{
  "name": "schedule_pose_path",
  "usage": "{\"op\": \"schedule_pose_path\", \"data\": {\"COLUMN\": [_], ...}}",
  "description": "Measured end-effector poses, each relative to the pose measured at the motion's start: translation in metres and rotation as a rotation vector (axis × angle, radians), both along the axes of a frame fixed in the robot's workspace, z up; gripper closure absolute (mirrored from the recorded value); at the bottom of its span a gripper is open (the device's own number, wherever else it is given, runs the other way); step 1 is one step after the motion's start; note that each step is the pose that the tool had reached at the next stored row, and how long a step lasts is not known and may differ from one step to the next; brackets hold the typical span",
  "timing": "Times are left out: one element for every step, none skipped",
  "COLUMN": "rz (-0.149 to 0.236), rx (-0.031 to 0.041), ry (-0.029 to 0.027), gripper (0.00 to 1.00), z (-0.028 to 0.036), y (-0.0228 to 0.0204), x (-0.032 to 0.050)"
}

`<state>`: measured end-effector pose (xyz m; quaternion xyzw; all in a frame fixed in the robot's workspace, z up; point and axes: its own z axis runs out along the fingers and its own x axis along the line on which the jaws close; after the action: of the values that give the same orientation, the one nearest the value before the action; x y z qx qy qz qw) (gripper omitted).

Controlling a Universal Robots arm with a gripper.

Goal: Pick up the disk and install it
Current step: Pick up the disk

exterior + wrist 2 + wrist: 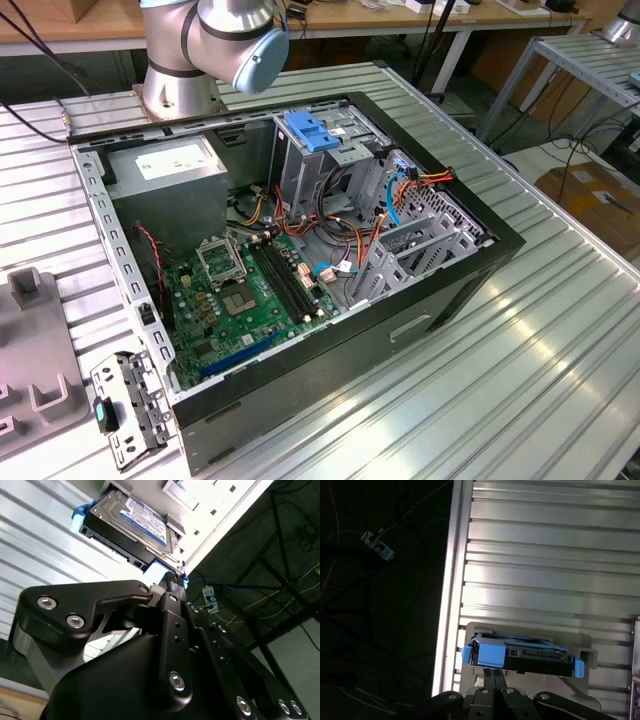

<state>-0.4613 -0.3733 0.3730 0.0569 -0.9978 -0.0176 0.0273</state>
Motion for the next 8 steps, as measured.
{"op": "schedule_pose_path", "data": {"rz": [0.017, 0.055, 0.09, 0.125, 0.147, 0.165, 0.194, 0.218], "rx": [0.0, 0.0, 0.0, 0.0, 0.0, 0.0, 0.0, 0.0], "ry": [-0.0002, -0.0004, -0.0005, -0.0006, -0.0007, -0.0006, -0.0006, -0.0007], "gripper": [0.89, 0.89, 0.89, 0.89, 0.89, 0.89, 0.89, 0.89], "z": [-0.0002, -0.0005, -0.0008, -0.001, -0.0012, -0.0013, -0.0014, -0.0016], "y": [0.0, 0.0, 0.0, 0.0, 0.0, 0.0, 0.0, 0.0], "x": [0.0, 0.0, 0.0, 0.0, 0.0, 0.0, 0.0, 0.0]}}
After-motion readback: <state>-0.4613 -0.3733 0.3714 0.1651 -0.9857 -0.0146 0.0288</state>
